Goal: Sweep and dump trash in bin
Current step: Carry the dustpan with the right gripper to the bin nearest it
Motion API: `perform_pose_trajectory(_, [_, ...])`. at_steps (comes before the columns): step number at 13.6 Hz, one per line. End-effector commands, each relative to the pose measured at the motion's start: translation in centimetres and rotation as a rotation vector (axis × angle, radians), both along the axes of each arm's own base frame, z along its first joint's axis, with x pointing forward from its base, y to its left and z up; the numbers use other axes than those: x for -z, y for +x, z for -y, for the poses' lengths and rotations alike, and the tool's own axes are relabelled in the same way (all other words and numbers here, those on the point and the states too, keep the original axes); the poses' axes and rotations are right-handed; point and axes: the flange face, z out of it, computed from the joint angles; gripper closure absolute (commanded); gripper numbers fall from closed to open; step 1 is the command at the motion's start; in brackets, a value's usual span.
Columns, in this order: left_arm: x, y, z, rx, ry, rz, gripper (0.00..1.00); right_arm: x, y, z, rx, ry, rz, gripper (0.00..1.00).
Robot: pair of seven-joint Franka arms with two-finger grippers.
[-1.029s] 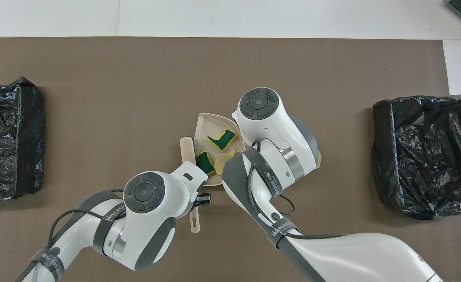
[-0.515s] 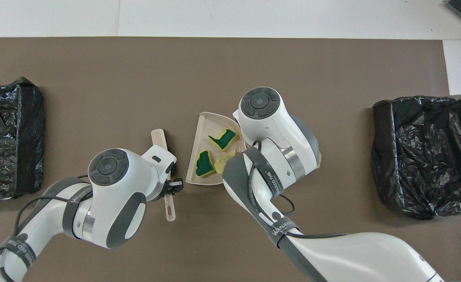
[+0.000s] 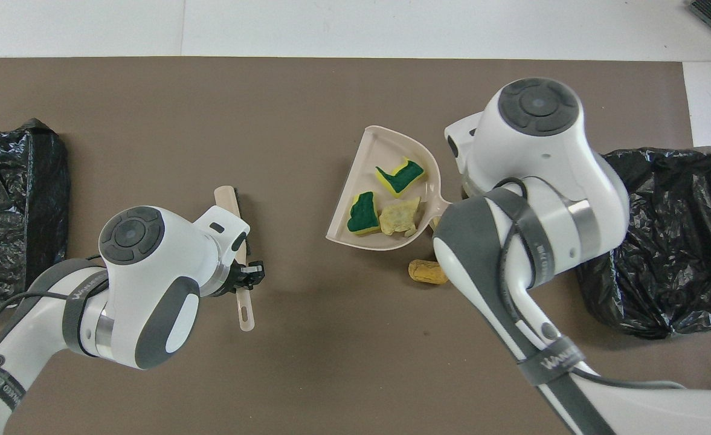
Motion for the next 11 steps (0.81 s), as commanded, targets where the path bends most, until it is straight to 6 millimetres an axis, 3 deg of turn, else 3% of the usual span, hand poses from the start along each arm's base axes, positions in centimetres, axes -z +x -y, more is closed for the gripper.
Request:
perform_pose_trajectory(1, [-0.8, -1.1, 1.7, 0.031, 0.012, 0.011, 1.00, -4.4, -0.3, 7.4, 0.019, 0.017, 0.025, 1.00])
perform_pose_trajectory(5, [-1.7, -4.8, 7.7, 0.000, 0.019, 0.029, 1.00, -8.1, -0.9, 22.0, 0.037, 0.046, 0.009, 1.00])
perform_pose_trajectory(8, [-2.2, -9.9, 12.5, 0.113, 0.010, 0.028, 1.00, -8.2, -3.4, 33.7, 0.016, 0.044, -0.037, 1.00])
perform_pose_trajectory(10, [-1.1, -13.2, 15.6, 0.122, 0.023, 0.023, 1.00, -8.6, -4.9, 38.8, -0.032, -0.050, -0.064, 1.00])
perform_pose_trajectory(11, [-0.6, -13.9, 16.0, 0.106, 0.023, 0.029, 1.00, -8.9, -5.4, 40.6, -0.055, -0.092, -0.074, 1.00])
